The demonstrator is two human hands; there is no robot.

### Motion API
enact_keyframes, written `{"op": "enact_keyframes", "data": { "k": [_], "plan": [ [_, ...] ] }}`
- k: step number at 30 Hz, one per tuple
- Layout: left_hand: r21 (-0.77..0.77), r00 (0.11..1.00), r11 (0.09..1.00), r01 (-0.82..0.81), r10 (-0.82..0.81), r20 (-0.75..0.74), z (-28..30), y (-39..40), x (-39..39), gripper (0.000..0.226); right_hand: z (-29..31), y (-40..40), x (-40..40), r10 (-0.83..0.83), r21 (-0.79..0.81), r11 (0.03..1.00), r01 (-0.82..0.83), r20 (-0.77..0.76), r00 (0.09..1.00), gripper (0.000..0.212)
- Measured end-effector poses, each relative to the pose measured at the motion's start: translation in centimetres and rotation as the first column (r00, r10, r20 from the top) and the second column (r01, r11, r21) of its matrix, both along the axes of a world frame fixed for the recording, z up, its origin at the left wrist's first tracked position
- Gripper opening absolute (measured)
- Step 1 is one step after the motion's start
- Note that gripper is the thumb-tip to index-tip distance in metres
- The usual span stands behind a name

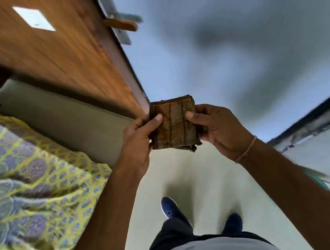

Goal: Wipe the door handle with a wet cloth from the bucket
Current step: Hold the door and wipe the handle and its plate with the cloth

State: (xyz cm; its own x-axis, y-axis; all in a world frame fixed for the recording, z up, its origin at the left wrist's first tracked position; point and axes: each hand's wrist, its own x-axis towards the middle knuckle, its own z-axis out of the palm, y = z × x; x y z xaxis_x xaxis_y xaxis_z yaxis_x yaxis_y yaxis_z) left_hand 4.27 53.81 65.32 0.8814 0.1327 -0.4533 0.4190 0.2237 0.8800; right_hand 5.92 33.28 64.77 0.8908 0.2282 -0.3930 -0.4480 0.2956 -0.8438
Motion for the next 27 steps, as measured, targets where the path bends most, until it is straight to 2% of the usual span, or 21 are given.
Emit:
{"op": "enact_keyframes", "data": {
  "k": [5,9,12,14,16,21,23,25,27],
  "plan": [
    [0.035,0.999,0.999,-0.023,0.022,0.029,1.3,8.3,3.4,0.004,1.2,8.4,4.7,0.072,-0.014,0.997,-0.072,0.014,0.997,0.050],
    [0.035,0.997,0.998,-0.045,0.043,0.060,3.0,13.9,6.9,0.006,2.3,13.6,8.3,0.003,-0.022,1.000,-0.002,0.059,0.998,0.046],
    [0.028,0.995,0.997,-0.067,0.064,0.082,4.1,16.9,10.0,0.006,3.7,16.5,10.9,-0.014,-0.038,0.999,0.018,0.109,0.994,0.070],
    [0.032,0.993,0.998,-0.060,0.057,0.107,4.4,18.1,12.3,0.009,4.5,17.7,12.6,-0.036,-0.056,0.998,0.043,0.124,0.992,0.076],
    [0.044,0.990,0.999,-0.022,0.015,0.140,4.6,19.1,14.8,0.008,5.3,18.8,14.6,-0.069,-0.079,0.994,0.080,0.128,0.989,0.072],
    [0.122,0.979,0.992,0.018,-0.042,0.197,4.3,21.0,21.0,0.003,6.8,20.7,19.3,-0.077,-0.136,0.986,0.101,0.170,0.982,0.024],
    [0.172,0.973,0.985,0.014,-0.053,0.224,3.8,21.8,23.3,0.004,7.3,21.3,20.3,-0.100,-0.221,0.963,0.156,0.243,0.965,0.014],
    [0.310,0.961,0.951,0.002,-0.087,0.262,2.9,22.6,25.6,0.006,7.6,22.0,21.4,-0.103,-0.314,0.924,0.218,0.345,0.933,0.012],
    [0.496,0.943,0.868,0.014,-0.177,0.282,1.8,23.3,27.4,0.011,7.3,22.7,22.7,-0.101,-0.378,0.887,0.264,0.399,0.911,0.015]
  ]
}}
